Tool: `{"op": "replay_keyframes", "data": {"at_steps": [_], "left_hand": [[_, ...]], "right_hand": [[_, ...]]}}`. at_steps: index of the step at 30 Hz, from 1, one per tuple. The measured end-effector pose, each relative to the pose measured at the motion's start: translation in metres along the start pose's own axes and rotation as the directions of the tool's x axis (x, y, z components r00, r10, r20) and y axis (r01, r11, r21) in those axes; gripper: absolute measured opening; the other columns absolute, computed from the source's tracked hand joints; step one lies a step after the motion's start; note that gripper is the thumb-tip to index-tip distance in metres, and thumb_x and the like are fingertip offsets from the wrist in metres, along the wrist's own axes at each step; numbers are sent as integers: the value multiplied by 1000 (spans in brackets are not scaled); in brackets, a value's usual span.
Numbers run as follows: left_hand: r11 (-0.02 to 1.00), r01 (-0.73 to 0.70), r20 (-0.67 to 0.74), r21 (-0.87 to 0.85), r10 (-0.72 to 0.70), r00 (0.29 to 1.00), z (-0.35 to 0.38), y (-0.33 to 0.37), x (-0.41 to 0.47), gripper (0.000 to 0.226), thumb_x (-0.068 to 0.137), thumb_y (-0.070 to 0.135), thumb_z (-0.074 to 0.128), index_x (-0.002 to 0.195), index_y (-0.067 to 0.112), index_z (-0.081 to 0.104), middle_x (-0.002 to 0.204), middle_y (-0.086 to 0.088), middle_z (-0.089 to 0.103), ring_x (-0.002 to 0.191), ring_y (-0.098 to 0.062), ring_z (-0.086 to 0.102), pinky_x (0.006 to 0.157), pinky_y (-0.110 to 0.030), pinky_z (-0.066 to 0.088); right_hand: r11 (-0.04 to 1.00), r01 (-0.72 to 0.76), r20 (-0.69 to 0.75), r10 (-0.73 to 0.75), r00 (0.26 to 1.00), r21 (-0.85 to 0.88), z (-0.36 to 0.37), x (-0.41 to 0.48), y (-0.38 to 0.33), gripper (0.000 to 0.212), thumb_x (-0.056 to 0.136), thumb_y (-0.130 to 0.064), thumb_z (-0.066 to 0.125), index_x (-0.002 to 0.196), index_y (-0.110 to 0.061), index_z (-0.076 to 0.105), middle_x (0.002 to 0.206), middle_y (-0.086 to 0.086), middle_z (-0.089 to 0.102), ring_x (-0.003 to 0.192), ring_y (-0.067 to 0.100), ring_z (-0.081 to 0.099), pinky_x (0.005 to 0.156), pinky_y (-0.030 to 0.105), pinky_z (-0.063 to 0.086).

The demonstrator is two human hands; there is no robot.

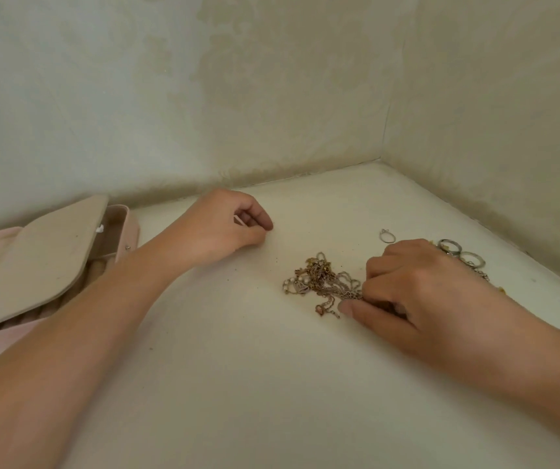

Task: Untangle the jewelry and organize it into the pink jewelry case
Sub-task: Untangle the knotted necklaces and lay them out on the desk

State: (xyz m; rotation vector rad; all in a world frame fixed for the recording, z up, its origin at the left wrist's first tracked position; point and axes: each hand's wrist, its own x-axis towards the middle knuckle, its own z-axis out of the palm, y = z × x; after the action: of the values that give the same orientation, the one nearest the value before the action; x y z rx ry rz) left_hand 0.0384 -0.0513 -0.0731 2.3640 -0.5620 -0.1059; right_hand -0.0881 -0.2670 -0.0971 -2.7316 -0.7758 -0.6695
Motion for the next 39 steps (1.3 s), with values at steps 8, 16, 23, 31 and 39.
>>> {"op": "replay_keyframes", "data": {"at_steps": [8, 16, 23, 31, 39], "left_hand": [[958, -170, 265, -232, 230, 936, 20, 26, -15, 11, 79, 16, 76, 81, 26, 72, 71, 17, 65, 61, 4, 54, 62, -9, 42], [985, -159, 278, -71, 173, 945, 22, 23, -17, 20, 80, 16, 74, 79, 36, 69, 84, 9, 63, 71, -1, 48, 64, -14, 40], [992, -128, 158, 10, 124, 980, 12, 10, -8, 24, 84, 9, 65, 83, 32, 71, 72, 17, 59, 58, 2, 47, 58, -11, 39], [989, -134, 308, -62, 146, 940, 22, 29, -20, 29, 60, 51, 76, 81, 31, 70, 77, 11, 62, 67, 2, 50, 65, -14, 39], [978, -174, 395, -113, 205, 895, 27, 34, -25, 11, 92, 24, 60, 82, 28, 62, 69, 15, 60, 62, 1, 51, 62, -15, 40]], "right_hand": [[983, -61, 81, 47, 996, 175, 7, -2, -10, 33, 91, -30, 42, 113, -20, 64, 112, -8, 62, 98, 10, 58, 86, 21, 42], [992, -97, 162, 83, 983, 81, -2, 3, -13, 28, 88, -26, 35, 94, -23, 62, 89, -11, 59, 77, 12, 56, 69, 27, 42], [904, -287, 261, 208, 943, 316, -15, 2, -16, 21, 92, -32, 52, 77, -27, 65, 68, -13, 60, 71, 5, 54, 64, 14, 40], [825, -515, 254, 459, 851, 234, -5, 12, -6, 26, 79, -50, 64, 104, -42, 61, 97, -19, 52, 86, -9, 44, 73, 3, 32], [730, -614, 446, 461, 767, 302, -18, 19, -12, 10, 75, -34, 72, 73, -29, 64, 72, -14, 55, 61, -4, 48, 58, 14, 39]]}}
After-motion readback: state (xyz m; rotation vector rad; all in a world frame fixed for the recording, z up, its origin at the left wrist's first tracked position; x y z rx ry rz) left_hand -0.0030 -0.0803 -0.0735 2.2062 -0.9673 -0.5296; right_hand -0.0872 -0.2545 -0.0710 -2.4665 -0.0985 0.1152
